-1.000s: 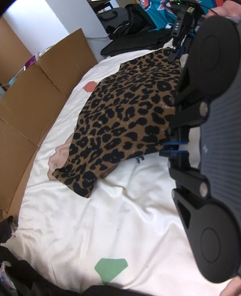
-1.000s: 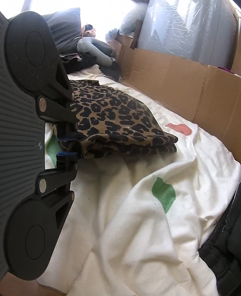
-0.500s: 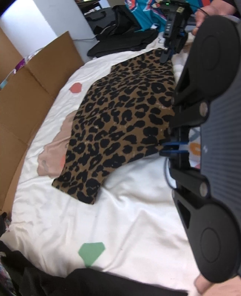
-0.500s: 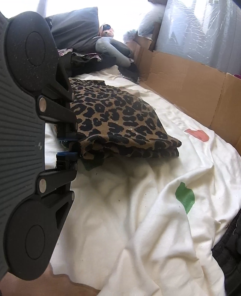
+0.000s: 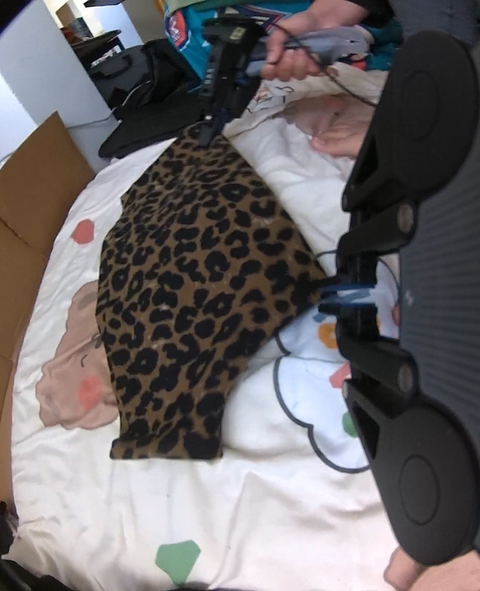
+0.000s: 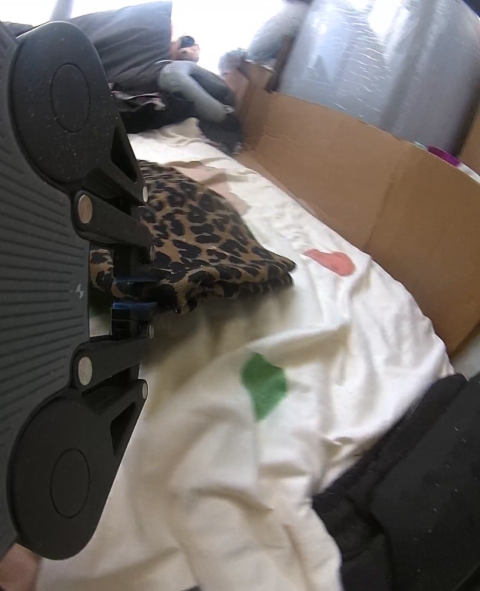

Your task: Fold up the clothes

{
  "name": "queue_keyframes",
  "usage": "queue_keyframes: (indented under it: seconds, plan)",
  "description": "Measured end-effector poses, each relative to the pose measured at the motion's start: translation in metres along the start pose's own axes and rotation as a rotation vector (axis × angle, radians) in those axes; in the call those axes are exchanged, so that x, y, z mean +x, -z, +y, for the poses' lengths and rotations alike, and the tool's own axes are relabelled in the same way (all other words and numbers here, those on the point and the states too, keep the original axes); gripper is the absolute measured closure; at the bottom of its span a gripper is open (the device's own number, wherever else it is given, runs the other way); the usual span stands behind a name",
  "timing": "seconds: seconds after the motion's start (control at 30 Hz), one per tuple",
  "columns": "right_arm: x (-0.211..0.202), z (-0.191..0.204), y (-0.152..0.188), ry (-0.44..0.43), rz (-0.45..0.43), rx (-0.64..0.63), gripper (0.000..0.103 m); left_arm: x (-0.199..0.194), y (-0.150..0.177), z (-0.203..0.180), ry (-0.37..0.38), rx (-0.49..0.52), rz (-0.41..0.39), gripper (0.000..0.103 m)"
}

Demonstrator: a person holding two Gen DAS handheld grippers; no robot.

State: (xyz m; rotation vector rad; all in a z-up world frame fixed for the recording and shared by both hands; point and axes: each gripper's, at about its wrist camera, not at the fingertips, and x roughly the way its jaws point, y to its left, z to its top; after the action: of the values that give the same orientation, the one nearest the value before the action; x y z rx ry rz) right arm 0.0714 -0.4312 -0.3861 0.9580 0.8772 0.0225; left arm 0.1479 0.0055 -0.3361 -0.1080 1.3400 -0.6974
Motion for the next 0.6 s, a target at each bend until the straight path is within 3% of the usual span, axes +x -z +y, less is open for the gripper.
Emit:
queue_keyframes:
  seconds: [0.2, 0.47, 0.6]
  plan:
    - [0.001, 0.003, -0.031, 0.041, -0.041, 0.009, 0.095, -0.013, -0.011, 0.014, -0.031, -0.014, -0.053, 0.088]
    - [0.012, 0.003, -0.067, 0.075, -0.062, 0.046, 0.095, -0.025, -0.033, 0.018, -0.077, 0.005, -0.147, 0.055]
    - [0.017, 0.002, -0.081, 0.087, -0.085, 0.062, 0.095, -0.030, -0.047, 0.019, -0.104, 0.001, -0.217, 0.051]
